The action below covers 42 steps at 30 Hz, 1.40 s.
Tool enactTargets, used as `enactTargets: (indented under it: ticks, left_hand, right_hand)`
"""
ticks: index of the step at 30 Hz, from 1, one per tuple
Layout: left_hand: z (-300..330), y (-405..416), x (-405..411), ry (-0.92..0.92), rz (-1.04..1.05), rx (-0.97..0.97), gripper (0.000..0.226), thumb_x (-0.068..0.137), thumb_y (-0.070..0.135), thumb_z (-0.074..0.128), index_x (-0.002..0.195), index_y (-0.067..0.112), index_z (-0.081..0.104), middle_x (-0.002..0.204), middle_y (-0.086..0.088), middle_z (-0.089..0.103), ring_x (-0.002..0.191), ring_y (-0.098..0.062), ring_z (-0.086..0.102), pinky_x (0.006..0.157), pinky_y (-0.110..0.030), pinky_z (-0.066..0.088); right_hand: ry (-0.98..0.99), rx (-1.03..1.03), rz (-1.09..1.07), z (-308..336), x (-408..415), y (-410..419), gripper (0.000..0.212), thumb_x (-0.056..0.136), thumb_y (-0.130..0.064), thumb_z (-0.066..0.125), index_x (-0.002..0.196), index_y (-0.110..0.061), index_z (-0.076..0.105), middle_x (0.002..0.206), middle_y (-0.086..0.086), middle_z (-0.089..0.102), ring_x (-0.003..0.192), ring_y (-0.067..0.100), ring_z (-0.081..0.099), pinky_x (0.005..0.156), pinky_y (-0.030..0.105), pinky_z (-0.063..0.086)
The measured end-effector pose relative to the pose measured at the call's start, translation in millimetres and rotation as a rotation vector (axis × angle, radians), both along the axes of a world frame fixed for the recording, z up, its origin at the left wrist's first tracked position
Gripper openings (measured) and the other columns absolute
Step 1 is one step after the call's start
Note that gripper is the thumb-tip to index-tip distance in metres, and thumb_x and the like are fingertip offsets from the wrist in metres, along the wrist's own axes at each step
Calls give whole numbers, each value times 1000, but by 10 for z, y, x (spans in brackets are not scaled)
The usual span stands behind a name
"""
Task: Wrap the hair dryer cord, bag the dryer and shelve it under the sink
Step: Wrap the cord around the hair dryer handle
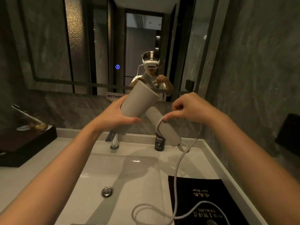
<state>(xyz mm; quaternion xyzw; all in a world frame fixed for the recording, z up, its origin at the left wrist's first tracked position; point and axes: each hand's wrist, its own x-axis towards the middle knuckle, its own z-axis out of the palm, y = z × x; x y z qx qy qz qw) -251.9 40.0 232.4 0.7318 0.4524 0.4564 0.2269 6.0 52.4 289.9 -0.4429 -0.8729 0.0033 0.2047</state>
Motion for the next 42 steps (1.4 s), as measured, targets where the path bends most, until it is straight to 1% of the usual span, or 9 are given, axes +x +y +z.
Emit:
enactTargets:
  ticks: [4,12,17,25,28,33,35,37,42]
  left_hand:
    - [56,-61,-61,-51,-44,-61,59,61,31,83,102,49,44,106,7,55,95,-12,58,68,-22,47]
    - [-18,-30,-189,-186,-181,-229,95,27,60,87,110,28,53,104,-7,64,81,-10,70,68,-25,58]
    - [-139,29,-190,-199,-165,-241,91,34,57,86,114,28,51,110,-9,61,86,-12,69,72,-25,57]
    - [-212,86,-156,-257,-82,-263,94,29,66,84,110,33,49,111,-6,59,90,-12,67,70,-24,54]
    - [-224,71,-41,-261,-131,-330,85,36,54,85,111,30,50,107,-7,62,83,-12,69,72,-29,56]
    - [-260,59,259,-498,-229,-371,65,51,39,75,110,19,56,93,-7,69,81,-20,67,72,-37,56]
    - [-284,80,366,-618,-244,-358,64,53,36,76,111,16,57,92,-7,70,78,-18,68,67,-34,58]
    - [-302,104,460,-762,-221,-358,59,61,30,77,114,14,57,92,-9,69,77,-18,69,64,-34,57]
    - [-248,175,593,-939,-53,-283,53,75,25,76,121,11,55,102,-12,68,87,-23,68,70,-40,58]
  right_hand:
    - [114,-81,30,26,7,13,59,55,-69,61,57,-10,55,50,-2,46,49,12,42,52,26,39]
    - [473,-418,319,-138,10,82,11,91,-22,58,92,-23,69,73,-10,62,63,-1,55,58,12,46]
    - [614,-421,233,-260,58,137,13,88,-19,62,89,-24,74,64,-2,62,53,7,50,46,15,41]
    - [520,-134,107,-292,155,206,9,80,-29,71,80,-20,74,64,-4,66,57,4,59,62,19,51]
    - [578,-87,107,-304,72,242,16,78,-35,71,76,-19,74,63,-3,65,57,7,57,57,18,49]
    - [822,-360,99,-483,-65,335,29,87,-25,65,94,4,67,77,8,65,59,4,62,57,19,51]
    - [944,-564,-12,-653,-147,366,19,89,-16,62,102,-3,62,92,9,64,59,2,61,61,14,53]
    - [1092,-550,-62,-682,-292,337,9,93,-16,57,87,-11,59,81,4,59,59,5,56,50,12,49]
    - [681,-308,12,-745,-370,179,30,99,-30,44,106,-15,69,58,-1,53,48,8,45,49,22,37]
